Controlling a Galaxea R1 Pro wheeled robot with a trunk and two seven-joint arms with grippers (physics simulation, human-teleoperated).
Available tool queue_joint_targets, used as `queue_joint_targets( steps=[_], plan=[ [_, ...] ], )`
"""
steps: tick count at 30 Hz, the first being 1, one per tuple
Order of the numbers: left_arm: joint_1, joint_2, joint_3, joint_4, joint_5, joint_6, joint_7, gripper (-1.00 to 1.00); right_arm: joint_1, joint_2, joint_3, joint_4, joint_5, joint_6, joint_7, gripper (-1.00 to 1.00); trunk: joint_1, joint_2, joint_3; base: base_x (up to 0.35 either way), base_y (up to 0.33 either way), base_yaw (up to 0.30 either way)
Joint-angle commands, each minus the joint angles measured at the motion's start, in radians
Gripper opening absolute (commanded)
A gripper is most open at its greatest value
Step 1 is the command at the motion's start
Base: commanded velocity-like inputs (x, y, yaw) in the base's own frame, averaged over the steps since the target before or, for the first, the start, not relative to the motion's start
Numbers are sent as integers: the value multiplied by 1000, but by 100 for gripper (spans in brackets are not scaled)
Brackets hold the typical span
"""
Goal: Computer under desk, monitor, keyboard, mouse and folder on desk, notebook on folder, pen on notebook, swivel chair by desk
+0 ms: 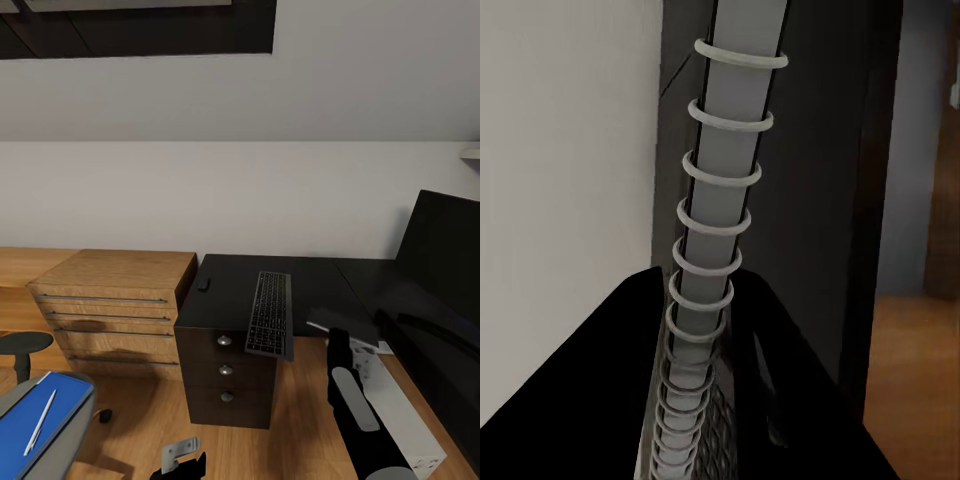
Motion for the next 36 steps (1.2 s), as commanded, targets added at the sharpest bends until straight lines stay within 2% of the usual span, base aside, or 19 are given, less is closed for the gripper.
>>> queue_joint_targets(
  steps=[1, 4, 6, 10, 32, 36],
  plan=[
    [-1, 3, -2, -1, 6, 3, 7, 100, -1, 0, -1, -1, 20, -14, -2, -100, 0, -1, -1, 0, 0, 0],
    [-1, 11, -3, 0, 5, 2, 6, 100, -1, 0, -1, 2, 85, -52, -3, -100, 0, -1, -1, 0, 0, 0],
    [-1, 13, -3, 0, 4, 2, 5, 100, -1, 1, -1, 4, 114, -67, -3, -100, 0, -1, -1, 60, 0, 0],
    [-1, 14, -5, 1, 3, 2, 2, 100, -1, 0, -1, 5, 139, -79, -3, -100, 0, -1, -1, 209, 0, 0],
    [-1, 14, -7, 15, 5, 3, 3, 100, -1, 2, -1, 6, 145, -78, -19, -100, 0, -1, -1, 91, 29, 0],
    [-1, 9, -4, 14, 8, 0, 11, 100, -1, 2, -1, 6, 145, -78, -21, -100, 15, -29, -14, 4, 3, 0]
  ],
)
